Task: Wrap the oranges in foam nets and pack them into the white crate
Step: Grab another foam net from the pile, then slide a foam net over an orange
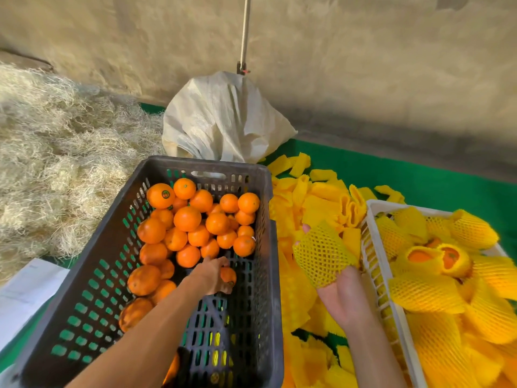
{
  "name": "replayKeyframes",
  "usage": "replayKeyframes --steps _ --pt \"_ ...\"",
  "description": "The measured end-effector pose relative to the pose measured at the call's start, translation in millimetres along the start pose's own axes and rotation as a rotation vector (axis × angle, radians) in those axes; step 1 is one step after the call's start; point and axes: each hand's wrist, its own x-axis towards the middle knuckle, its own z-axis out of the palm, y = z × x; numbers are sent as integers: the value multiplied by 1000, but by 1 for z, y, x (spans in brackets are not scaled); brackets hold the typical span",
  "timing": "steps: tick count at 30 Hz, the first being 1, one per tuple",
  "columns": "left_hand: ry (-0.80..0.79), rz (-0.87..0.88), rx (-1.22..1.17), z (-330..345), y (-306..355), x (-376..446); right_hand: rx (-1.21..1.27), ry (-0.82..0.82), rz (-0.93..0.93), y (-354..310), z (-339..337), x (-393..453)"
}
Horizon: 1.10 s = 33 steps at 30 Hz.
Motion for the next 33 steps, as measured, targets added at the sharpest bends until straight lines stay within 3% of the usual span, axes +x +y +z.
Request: replayKeyframes --steps 5,9,12,15,18,21,24,28,33 --pt "97 1 -142 -3 8 -18 -87 34 29 -9 3 -22" --pt "375 79 -585 -52 37 -53 -124 157 9 -16 5 -36" --pt "500 233 -928 -83 65 -102 -173 168 -45 -22 14 -45" --pt "450 451 -1258 -98 95 -156 -392 85 -112 -34 32 -52" --pt "223 627 -1469 -96 122 -189 -581 -20 -164 -42 46 -58" --pt "117 684 -1437 -84 140 -203 -563 -103 -159 -47 57 -69" --pt "35 682 -1377 -73 148 -207 -392 -58 -132 -49 54 -75" --pt "-49 625 -1330 -64 152 -208 -419 -48 -111 -60 52 -83" --pt "-24 680 -884 -56 163 -207 -478 -85 -35 -62 43 -88"
